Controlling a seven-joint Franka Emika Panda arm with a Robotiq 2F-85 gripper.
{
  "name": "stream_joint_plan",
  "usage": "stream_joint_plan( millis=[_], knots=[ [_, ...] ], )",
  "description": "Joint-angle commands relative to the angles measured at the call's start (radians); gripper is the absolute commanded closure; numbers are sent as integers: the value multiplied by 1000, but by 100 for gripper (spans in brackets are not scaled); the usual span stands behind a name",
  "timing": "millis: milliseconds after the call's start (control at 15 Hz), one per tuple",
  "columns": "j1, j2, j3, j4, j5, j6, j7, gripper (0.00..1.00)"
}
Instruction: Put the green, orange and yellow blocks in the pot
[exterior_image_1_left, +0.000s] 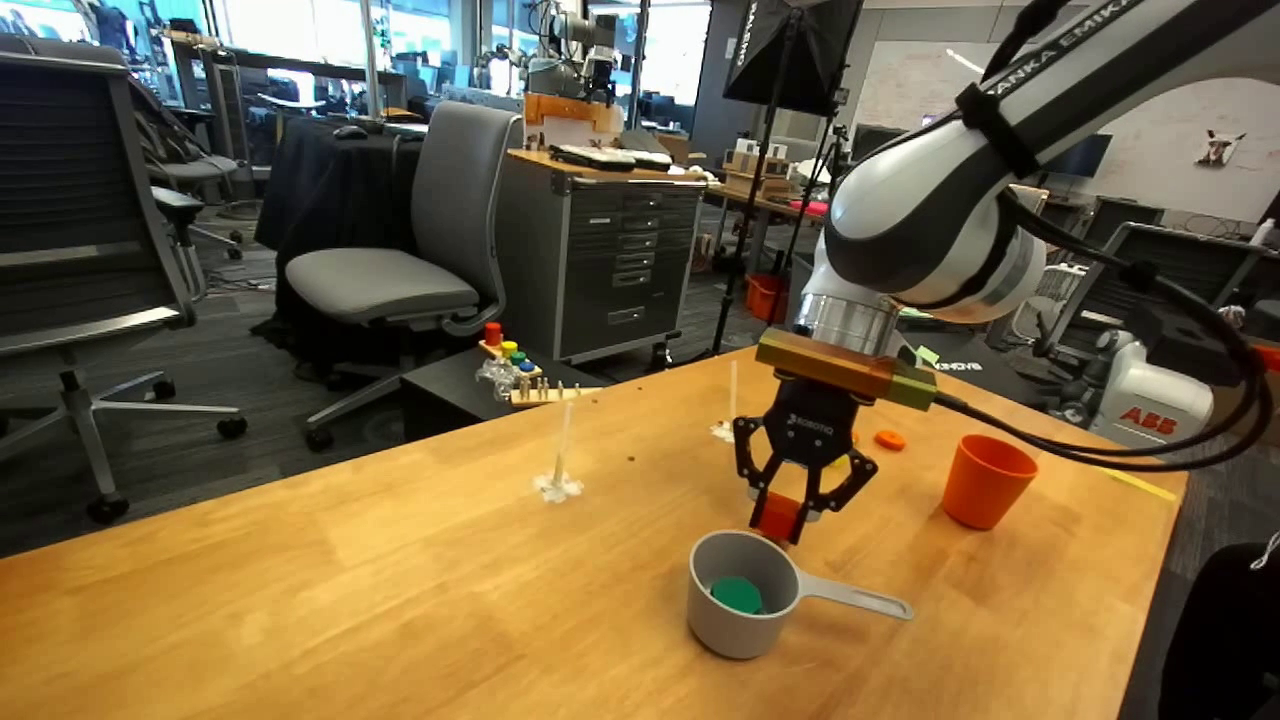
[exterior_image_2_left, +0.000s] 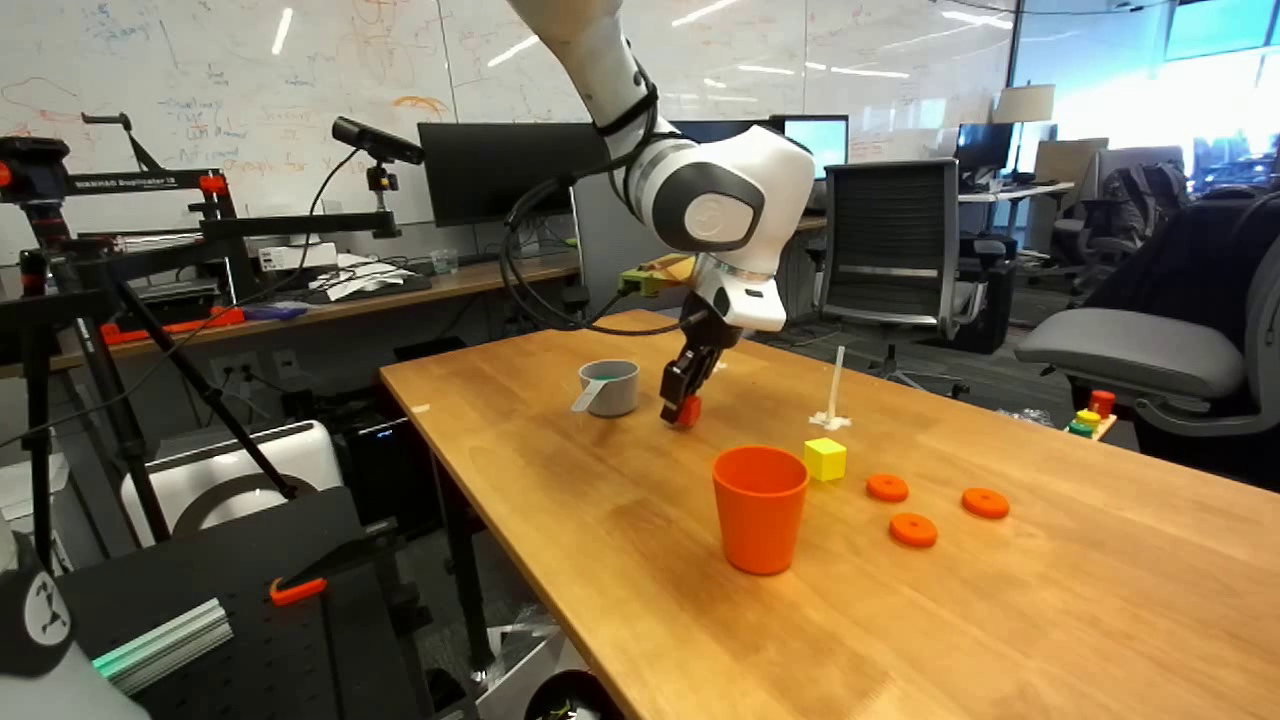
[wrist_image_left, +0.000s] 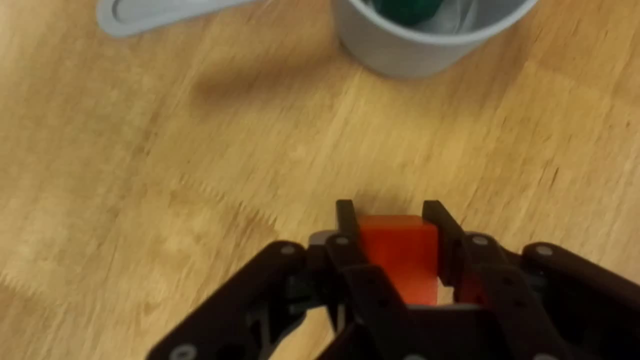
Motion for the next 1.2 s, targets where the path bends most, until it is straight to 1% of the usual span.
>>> stream_joint_plan(
  millis=[0,200,533,800,1133],
  knots=[
    [12,-71,67,-52,42,34,-51,88],
    [30,-101,102,-51,47,30,-51,88],
    [49,-170,126,-79,66,34,-50,88],
    [23,-166,138,-54,118,-14,-94,88],
    [-19,-121,122,-20,201,-84,-163,88]
  ],
)
